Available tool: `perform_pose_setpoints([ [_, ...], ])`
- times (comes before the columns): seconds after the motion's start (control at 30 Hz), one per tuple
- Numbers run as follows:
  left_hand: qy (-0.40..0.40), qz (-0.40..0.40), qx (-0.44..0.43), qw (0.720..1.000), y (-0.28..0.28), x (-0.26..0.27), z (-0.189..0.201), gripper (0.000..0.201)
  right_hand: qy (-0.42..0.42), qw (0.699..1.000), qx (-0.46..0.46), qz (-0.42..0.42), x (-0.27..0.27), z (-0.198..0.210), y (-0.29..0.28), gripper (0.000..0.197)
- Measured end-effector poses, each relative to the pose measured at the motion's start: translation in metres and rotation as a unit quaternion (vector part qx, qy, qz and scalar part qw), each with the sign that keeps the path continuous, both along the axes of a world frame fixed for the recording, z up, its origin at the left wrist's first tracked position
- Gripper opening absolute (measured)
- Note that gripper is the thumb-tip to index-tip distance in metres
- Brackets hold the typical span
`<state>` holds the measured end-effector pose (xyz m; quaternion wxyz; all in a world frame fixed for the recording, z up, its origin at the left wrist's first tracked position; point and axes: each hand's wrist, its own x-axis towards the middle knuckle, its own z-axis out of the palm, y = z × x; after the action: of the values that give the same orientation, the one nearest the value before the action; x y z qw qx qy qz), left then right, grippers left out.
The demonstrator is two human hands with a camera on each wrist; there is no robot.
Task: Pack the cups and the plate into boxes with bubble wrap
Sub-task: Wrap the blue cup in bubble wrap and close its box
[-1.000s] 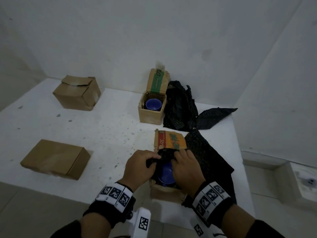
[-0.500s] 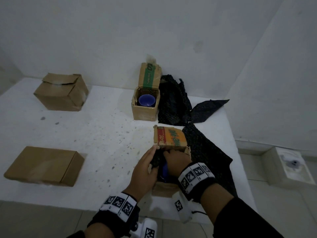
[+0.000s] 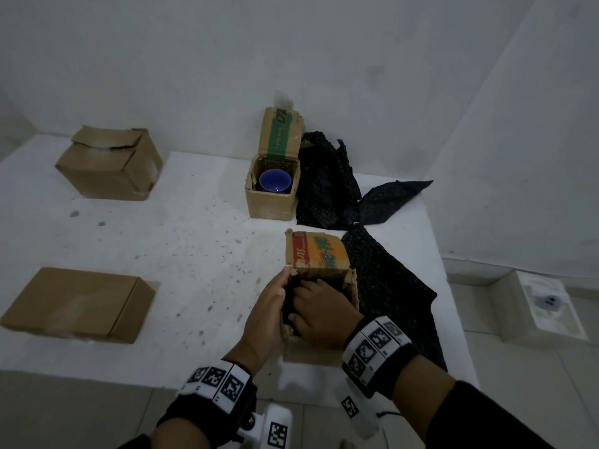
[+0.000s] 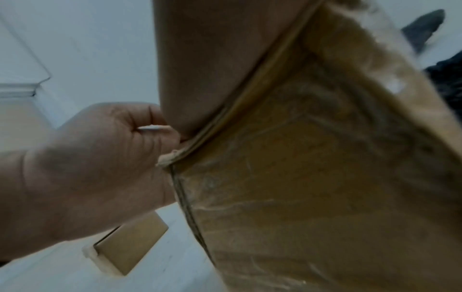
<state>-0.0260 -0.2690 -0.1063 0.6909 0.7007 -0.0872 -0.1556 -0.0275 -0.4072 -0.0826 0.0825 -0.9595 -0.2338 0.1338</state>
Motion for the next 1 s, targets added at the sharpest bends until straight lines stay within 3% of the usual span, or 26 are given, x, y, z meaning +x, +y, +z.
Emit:
perform_pose_setpoints([
  [0.17, 0.019, 0.023, -0.02, 0.999, -0.003, -0.004, 0.004, 0.042, 0.012, 0.999, -0.035, 0.002, 0.012, 0.003, 0.01, 0.087],
  [0.3, 0.027, 0.021, -0.017, 0.999, -0.005, -0.004, 0.0, 0.049, 0.048, 0.997, 0.033, -0.042, 0.012, -0.005, 0.009, 0.059],
  [0.43, 0.031, 0.029, -0.01, 0.999, -0.009, -0.005, 0.001, 0.052, 0.002, 0.994, 0.087, -0.065, 0.006, -0.004, 0.0, 0.033],
  [0.5, 0.03, 0.031, -0.012, 0.999, -0.01, -0.006, 0.0, 0.061, -0.017, 0.995, 0.087, -0.054, 0.001, -0.005, -0.004, 0.037],
  [0.57, 0.025, 0.031, -0.013, 0.999, -0.011, -0.006, 0.001, 0.061, -0.031, 0.997, 0.06, -0.026, -0.005, -0.006, -0.005, 0.053],
  [0.67, 0.029, 0.04, -0.025, 0.998, -0.013, -0.007, -0.001, 0.057, 0.015, 1.0, -0.003, 0.0, -0.01, -0.006, -0.002, 0.08],
  [0.73, 0.022, 0.046, -0.023, 0.998, -0.014, -0.009, -0.006, 0.061, 0.031, 0.999, -0.011, -0.011, -0.007, -0.006, -0.001, 0.086],
  [0.8, 0.012, 0.049, -0.011, 0.999, -0.016, -0.011, -0.008, 0.065, 0.03, 0.999, 0.013, -0.015, -0.005, -0.003, -0.001, 0.077],
  [0.87, 0.002, 0.054, 0.001, 0.999, -0.018, -0.012, -0.007, 0.067, -0.004, 0.998, 0.046, -0.029, -0.009, -0.002, -0.003, 0.055],
  [0.93, 0.0, 0.059, 0.002, 0.998, -0.02, -0.013, -0.006, 0.066, -0.052, 0.992, 0.066, -0.092, -0.017, 0.0, -0.006, 0.042],
  [1.0, -0.004, 0.061, 0.003, 0.998, -0.02, -0.014, -0.006, 0.066, -0.076, 0.979, 0.081, -0.169, -0.023, 0.003, -0.004, 0.047],
])
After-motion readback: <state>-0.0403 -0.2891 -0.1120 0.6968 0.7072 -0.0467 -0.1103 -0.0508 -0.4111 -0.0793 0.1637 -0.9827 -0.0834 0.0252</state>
